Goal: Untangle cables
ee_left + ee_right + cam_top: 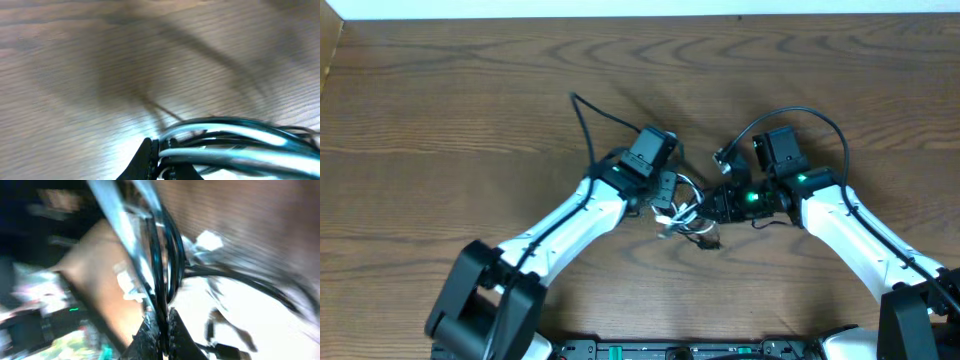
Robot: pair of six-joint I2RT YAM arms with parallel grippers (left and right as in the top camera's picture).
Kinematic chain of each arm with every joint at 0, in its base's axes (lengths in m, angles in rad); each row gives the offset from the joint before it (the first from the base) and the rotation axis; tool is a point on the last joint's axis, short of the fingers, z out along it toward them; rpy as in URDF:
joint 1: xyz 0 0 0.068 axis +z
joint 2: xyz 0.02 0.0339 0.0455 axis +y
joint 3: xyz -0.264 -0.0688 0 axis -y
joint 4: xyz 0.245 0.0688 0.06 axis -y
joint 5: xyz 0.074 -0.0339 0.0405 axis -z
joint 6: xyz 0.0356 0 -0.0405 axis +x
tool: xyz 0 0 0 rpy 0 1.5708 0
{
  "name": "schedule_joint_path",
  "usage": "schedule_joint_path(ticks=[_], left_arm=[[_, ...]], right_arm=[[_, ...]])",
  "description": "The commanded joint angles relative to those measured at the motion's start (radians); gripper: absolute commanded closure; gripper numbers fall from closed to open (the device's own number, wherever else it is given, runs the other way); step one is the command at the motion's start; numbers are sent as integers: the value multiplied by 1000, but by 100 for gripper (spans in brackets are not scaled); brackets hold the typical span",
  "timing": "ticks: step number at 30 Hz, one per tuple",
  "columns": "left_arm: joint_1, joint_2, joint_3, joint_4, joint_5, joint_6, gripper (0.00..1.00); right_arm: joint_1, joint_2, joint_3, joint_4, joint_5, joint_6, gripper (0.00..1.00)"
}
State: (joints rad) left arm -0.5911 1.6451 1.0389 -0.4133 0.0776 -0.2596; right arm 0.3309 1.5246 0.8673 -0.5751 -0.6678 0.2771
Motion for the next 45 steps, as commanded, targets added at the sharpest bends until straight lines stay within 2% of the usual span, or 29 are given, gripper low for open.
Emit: schedule_joint_path(ticks=[1,4,6,16,23,25,27,29,31,33,36,45], left_arm=[[62,-91,-1,-31,-36,2,93],[98,-155,-1,-77,-12,3,93],[103,-181,-1,-101,5,3,93],[121,-212,-1,-175,23,3,93],[260,-336,-1,-172,24,3,93],[306,-373,-1,-168,52,3,92],[341,-396,-1,-161,130,3,93],[355,-401,-1,-158,225,3,92],[352,-390,-1,-159,302,3,76],[340,-370,-1,-162,366,3,62],[310,-330,-1,-163,429,3,61],[171,-153,-1,-143,453,-2,60]], right_arm=[[-2,-10,10,-77,409,13,99],[-3,-10,10,-144,711,109,99],[-3,-10,10,-147,802,123,99],[-3,-10,10,-170,996,294,99],[-4,-10,10,-172,980,294,99],[-4,-10,10,-159,925,294,99],[-4,-10,10,-113,791,251,99],[-3,-10,10,-21,512,67,99],[-2,-10,10,60,205,-104,99],[-2,-10,10,117,6,-144,99],[-2,-10,10,147,-75,-143,99],[-2,-10,10,141,-65,-140,99]])
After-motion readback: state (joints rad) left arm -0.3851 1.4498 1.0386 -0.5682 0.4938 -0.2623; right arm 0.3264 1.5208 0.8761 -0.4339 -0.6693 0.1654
